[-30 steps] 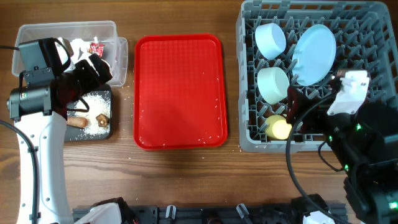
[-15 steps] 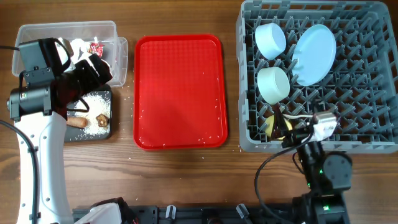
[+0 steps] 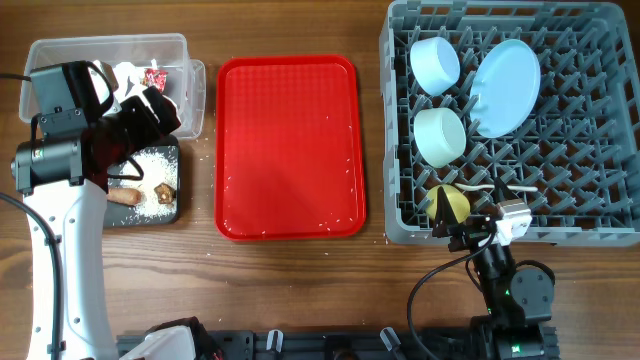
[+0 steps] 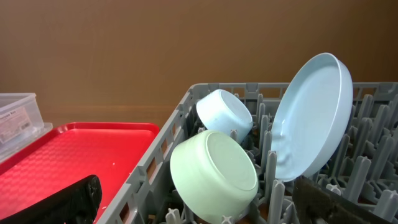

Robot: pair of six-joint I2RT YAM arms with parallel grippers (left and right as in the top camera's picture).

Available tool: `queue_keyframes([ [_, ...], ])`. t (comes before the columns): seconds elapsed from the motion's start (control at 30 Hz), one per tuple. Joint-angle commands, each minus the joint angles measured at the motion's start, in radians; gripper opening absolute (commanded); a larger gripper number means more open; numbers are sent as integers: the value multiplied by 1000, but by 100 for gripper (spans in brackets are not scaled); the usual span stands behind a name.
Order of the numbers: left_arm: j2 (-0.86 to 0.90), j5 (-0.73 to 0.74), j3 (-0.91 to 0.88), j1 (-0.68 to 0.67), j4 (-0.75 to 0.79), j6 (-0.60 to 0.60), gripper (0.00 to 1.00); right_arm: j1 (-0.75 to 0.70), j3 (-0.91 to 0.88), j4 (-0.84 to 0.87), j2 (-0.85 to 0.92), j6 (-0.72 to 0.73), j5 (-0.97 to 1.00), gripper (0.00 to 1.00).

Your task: Sort waste into correct bins and load items into the dishwasher rack

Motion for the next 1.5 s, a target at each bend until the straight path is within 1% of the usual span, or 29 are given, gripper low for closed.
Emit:
queue_keyframes([
  [0.0,-3,1,18,3,2,-1,100,-4,-2,0,-11,-10,-8,100],
  [0.57,-3,1,17,3,2,-1,100,-4,-2,0,-4,-10,-8,100],
  [0.7,-69,2,-26,2,-8,-1,100,-4,-2,0,-4,-10,-8,100],
  [0.8,-167,2,-137,-7,118,3,100,-4,-2,0,-4,-10,-8,100],
  [0.83,-214,1,-202,-12,193,6,100,-4,-2,0,-4,-10,-8,100],
  [0.9,-312,2,-343,-17,350,6,100,-4,-2,0,-4,-10,-8,100],
  [0.93,-401,4,-478,-18,492,6,100,-4,-2,0,-4,-10,-8,100],
  [1.03,-576,13,-724,-21,688,1,100,-4,-2,0,-4,-10,-8,100],
  [1.1,-689,13,-859,-38,789,2,100,-4,-2,0,-4,-10,-8,100],
  [1.17,-815,12,-974,-56,851,2,100,-4,-2,0,-4,-10,-8,100],
  [1.23,-921,4,-1049,-73,858,2,100,-4,-2,0,-4,-10,-8,100],
  [1.47,-1143,-49,-1179,-130,870,3,100,-4,-2,0,-4,-10,-8,100],
])
